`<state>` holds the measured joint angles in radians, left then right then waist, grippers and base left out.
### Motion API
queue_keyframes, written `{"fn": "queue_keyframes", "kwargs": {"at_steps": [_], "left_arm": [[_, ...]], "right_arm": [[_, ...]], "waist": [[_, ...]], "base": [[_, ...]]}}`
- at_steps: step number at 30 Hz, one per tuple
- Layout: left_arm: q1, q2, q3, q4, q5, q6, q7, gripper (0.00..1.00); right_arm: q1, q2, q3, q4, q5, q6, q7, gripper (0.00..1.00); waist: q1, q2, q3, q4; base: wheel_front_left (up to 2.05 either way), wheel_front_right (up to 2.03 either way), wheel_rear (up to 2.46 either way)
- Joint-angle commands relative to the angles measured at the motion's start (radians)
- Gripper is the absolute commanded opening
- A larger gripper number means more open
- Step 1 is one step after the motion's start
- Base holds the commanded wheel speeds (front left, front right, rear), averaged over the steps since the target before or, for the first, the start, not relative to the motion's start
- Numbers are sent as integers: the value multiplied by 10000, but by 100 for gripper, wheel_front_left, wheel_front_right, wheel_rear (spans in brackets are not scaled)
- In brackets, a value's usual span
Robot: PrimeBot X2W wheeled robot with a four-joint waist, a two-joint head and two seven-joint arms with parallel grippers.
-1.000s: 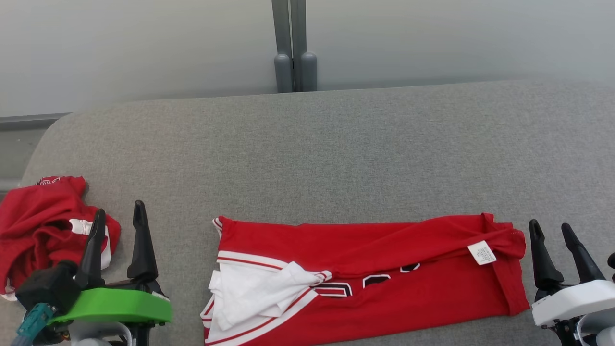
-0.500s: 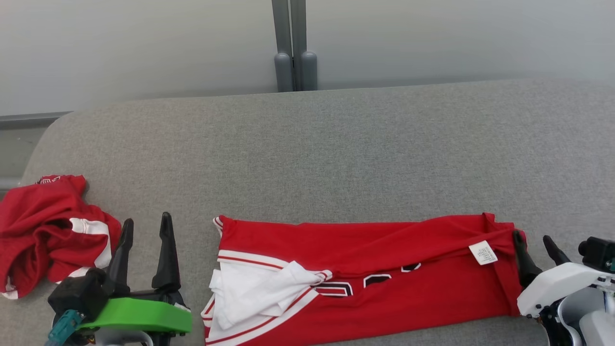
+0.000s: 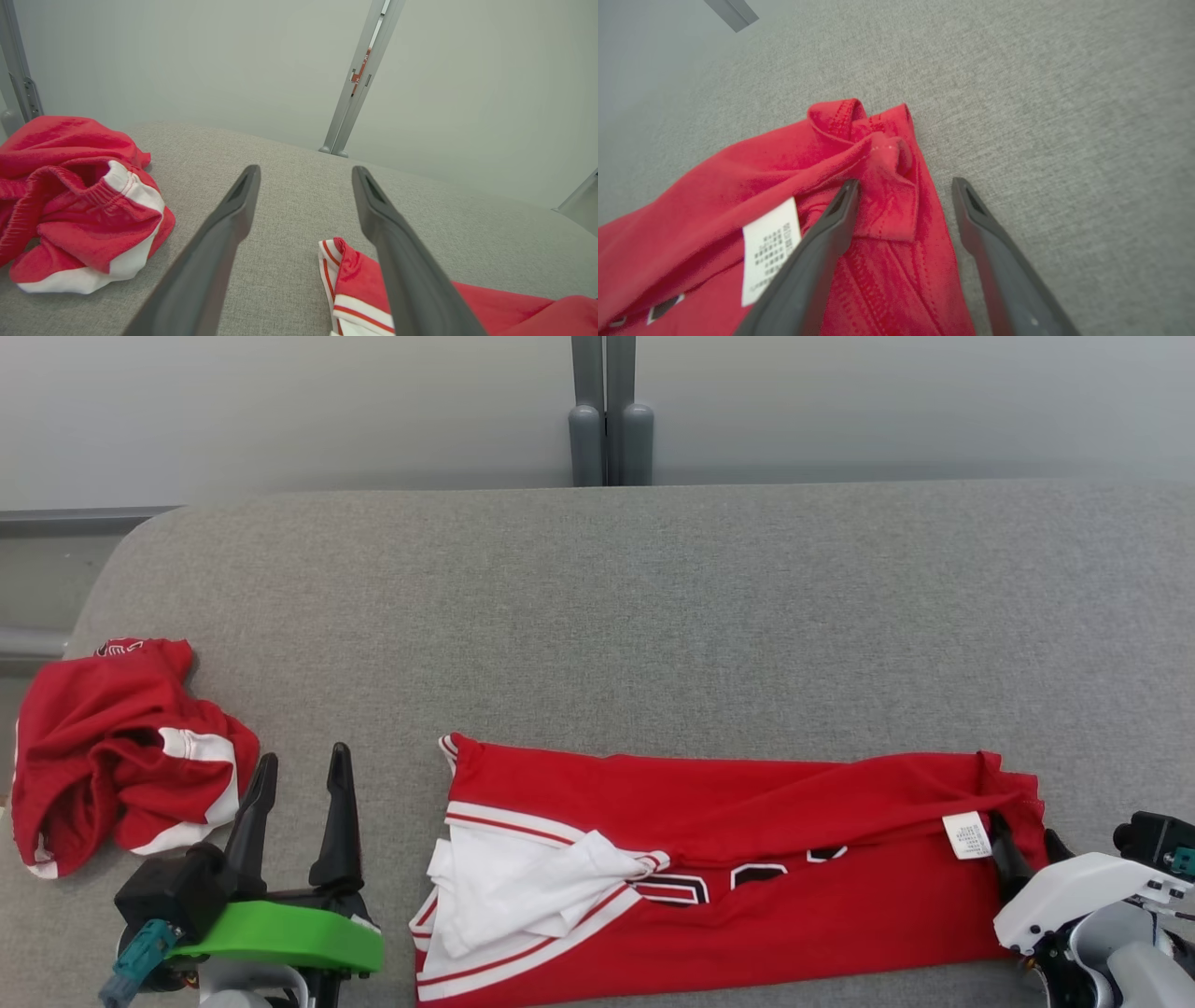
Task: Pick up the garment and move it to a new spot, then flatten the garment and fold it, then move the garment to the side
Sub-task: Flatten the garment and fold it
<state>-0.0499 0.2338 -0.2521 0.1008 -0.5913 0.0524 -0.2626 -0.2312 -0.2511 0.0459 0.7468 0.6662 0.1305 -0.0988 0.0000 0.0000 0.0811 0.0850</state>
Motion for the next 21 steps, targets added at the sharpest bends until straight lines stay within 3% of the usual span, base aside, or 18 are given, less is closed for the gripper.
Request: {"fn": "queue_keyframes", "kwargs": {"at_steps": [1, 10, 12, 13, 21], "left_arm": [[-187, -29, 5, 52, 145, -60, -28, 100], [-182, -118, -59, 255, 109, -90, -28, 100], [-207, -132, -53, 271, 106, -93, -28, 100], [-223, -138, -51, 283, 107, -94, -28, 100], [-239, -159, -21, 294, 113, -88, -28, 100]], "right_arm": [[-49, 112, 291, 114, 345, 5, 193, 100], [395, -68, 1856, -353, 1931, 8, 267, 97], [330, -135, 2115, -364, 2133, 8, 133, 19], [269, -185, 2236, -349, 2220, 8, 60, 0], [-430, -951, 2475, -178, 2662, -5, -874, 0]], "waist": [[0, 0, 48, 79], [0, 0, 63, 254], [0, 0, 73, 256], [0, 0, 69, 255], [0, 0, 30, 143]], "base": [[0, 0, 0], [0, 0, 0], [0, 0, 0], [0, 0, 0], [0, 0, 0]]}}
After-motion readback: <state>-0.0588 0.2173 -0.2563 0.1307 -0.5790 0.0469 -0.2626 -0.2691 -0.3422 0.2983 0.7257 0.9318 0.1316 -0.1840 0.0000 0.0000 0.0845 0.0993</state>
